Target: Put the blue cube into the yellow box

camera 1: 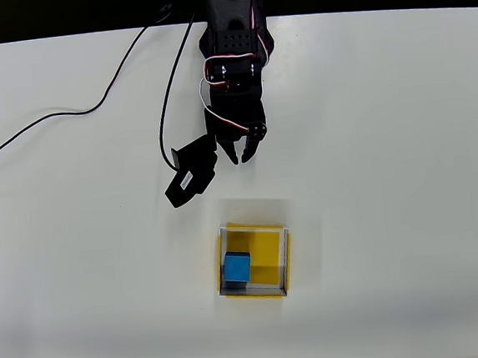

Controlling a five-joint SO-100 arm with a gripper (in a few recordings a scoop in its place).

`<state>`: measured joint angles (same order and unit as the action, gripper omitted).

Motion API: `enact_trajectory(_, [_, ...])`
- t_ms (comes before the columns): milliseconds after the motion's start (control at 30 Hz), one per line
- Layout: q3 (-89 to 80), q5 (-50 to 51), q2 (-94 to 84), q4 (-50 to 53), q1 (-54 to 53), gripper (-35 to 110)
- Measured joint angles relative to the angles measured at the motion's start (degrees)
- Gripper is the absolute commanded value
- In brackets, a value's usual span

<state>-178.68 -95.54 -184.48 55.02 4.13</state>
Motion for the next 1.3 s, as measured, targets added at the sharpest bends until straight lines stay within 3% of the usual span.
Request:
enact_trajectory(400, [0.0, 3.2, -5.5, 21.1, -0.9, 1])
enact_trajectory(1300, [0.0, 3.4, -5.6, 21.9, -2.7, 4])
